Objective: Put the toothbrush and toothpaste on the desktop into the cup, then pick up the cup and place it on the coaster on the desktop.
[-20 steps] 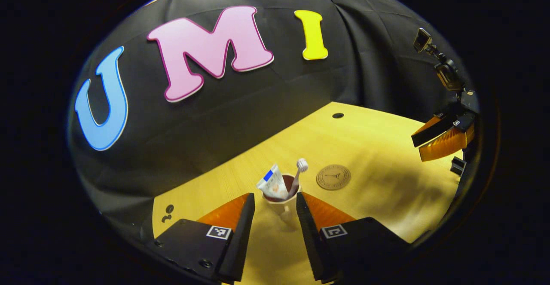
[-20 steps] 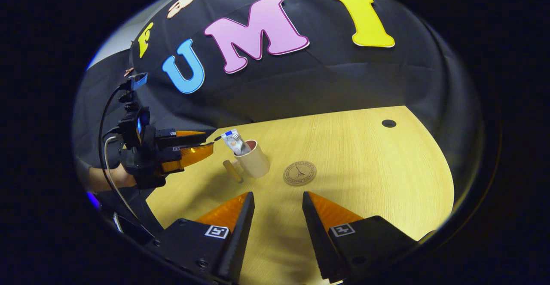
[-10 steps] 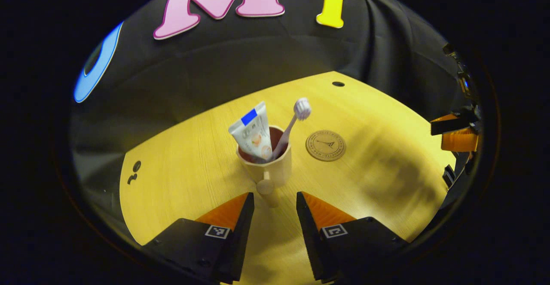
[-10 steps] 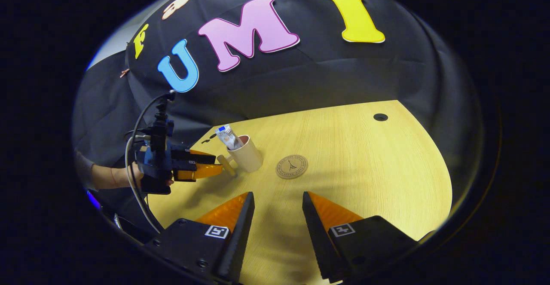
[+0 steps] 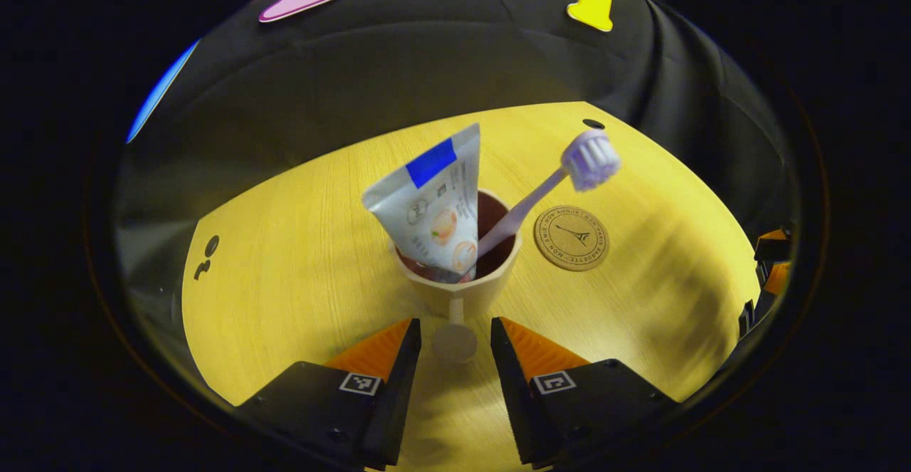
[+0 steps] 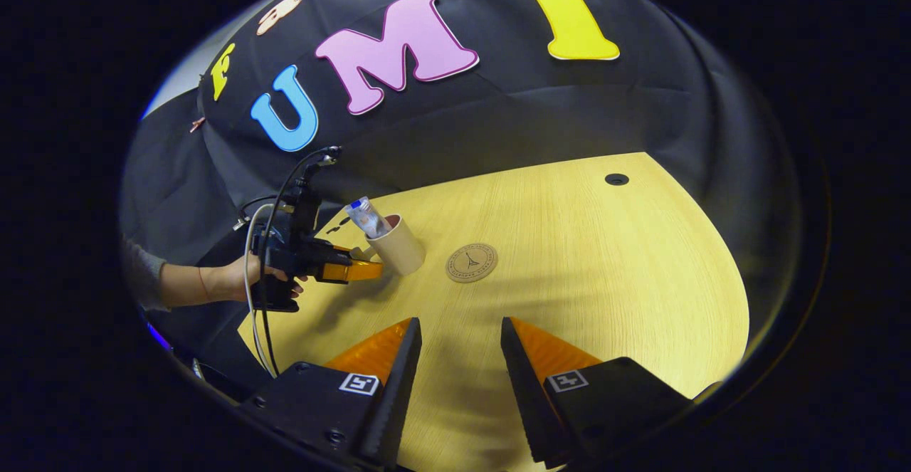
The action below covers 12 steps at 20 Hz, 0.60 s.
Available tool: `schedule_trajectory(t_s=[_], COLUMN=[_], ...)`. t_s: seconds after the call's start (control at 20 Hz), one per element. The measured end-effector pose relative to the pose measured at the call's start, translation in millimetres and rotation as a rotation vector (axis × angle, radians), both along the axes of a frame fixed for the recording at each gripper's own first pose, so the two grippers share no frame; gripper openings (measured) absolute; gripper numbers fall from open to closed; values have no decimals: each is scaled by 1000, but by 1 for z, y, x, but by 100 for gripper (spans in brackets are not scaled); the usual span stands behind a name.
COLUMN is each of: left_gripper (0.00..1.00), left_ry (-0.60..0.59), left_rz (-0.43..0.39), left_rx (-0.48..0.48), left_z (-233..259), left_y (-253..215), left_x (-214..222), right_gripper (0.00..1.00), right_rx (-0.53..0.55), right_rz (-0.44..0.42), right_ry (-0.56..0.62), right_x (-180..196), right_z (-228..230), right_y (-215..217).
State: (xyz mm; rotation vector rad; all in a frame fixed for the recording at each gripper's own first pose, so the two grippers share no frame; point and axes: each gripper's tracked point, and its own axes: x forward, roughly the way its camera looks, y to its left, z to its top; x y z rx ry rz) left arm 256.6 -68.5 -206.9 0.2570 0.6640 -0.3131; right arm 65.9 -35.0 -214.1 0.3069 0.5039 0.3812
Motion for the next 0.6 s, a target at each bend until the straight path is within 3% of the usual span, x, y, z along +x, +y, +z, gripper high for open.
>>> schedule_trajectory(t_s=[0.35,0.55,0.6], left_gripper=[53,35,36], left_ry=[34,74,74], left_rz=[26,29,28], left_rx=[-43,-68,-70], left_z=[-4,-11,-10], left_y=[-7,-10,-11], left_x=[11,10,11], right_gripper=[70,70,70], right_rx=[9,19,20], right_rz=[-10,-7,-7], right_ry=[18,22,25], right_x=[0,0,0], right_z=[-5,-7,-8], right_y=[-5,-3,-4])
